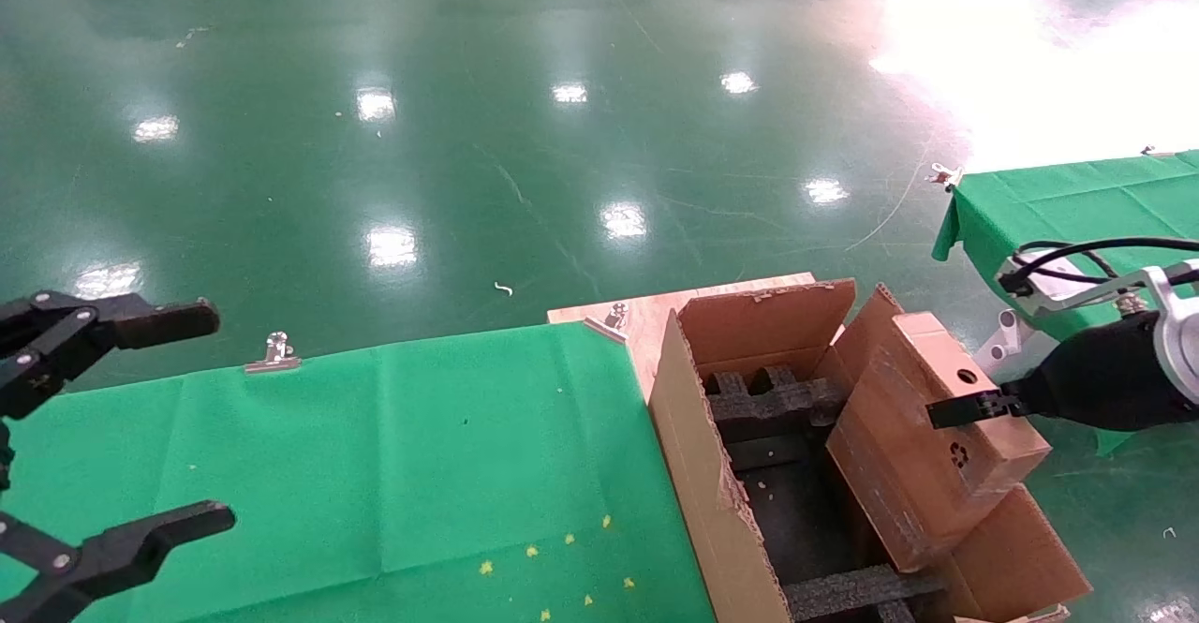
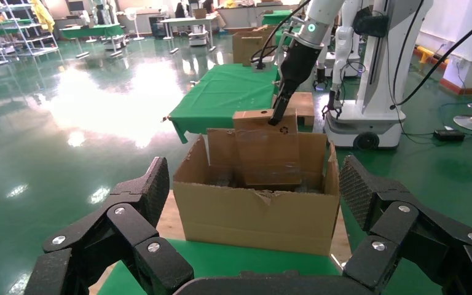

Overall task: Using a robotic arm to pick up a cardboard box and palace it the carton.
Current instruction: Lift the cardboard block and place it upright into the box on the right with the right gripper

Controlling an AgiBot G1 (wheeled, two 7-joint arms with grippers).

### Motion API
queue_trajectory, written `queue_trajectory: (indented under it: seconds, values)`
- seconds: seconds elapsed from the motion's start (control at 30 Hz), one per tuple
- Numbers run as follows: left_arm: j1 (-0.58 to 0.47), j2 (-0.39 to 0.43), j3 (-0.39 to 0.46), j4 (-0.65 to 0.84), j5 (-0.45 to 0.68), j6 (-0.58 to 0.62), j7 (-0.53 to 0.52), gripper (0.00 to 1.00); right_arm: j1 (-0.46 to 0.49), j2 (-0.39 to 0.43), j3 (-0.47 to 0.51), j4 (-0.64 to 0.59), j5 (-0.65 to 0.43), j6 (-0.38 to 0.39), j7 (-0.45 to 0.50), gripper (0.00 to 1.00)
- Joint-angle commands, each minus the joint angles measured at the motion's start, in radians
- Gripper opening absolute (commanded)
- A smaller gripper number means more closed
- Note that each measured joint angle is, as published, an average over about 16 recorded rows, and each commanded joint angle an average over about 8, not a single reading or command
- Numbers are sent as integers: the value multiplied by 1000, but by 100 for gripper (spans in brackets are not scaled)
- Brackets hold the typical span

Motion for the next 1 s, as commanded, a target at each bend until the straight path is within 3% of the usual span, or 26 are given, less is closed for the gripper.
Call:
queue_trajectory:
  seconds: [0.03, 0.5, 1.0]
  values:
    - [0, 0, 0, 0, 0, 0, 0, 100, -6, -5, -1, -1, 3, 7, -3, 0]
    - [0, 0, 0, 0, 0, 0, 0, 100, -24, -5, -21, 0, -104, 59, 99, 0]
    - [0, 0, 0, 0, 0, 0, 0, 100, -125, -55, -56, 2, -155, 169, 202, 0]
